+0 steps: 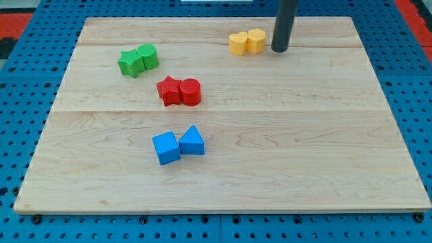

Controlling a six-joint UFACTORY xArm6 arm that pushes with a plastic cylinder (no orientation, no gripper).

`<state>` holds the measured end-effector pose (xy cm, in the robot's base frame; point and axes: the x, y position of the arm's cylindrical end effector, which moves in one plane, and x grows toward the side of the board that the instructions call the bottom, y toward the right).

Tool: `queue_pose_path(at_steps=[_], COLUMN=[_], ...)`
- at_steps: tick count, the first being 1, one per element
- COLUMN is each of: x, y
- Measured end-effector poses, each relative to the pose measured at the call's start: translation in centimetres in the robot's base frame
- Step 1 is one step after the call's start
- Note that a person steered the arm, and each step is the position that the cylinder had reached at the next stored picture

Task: Move the yellow hexagon along with the yellow heart towards left

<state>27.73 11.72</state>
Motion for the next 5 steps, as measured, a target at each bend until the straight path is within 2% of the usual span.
queue_pose_path(at_steps=[1,5], x=[-2.1,-2.9], y=[-2.2,-21.8])
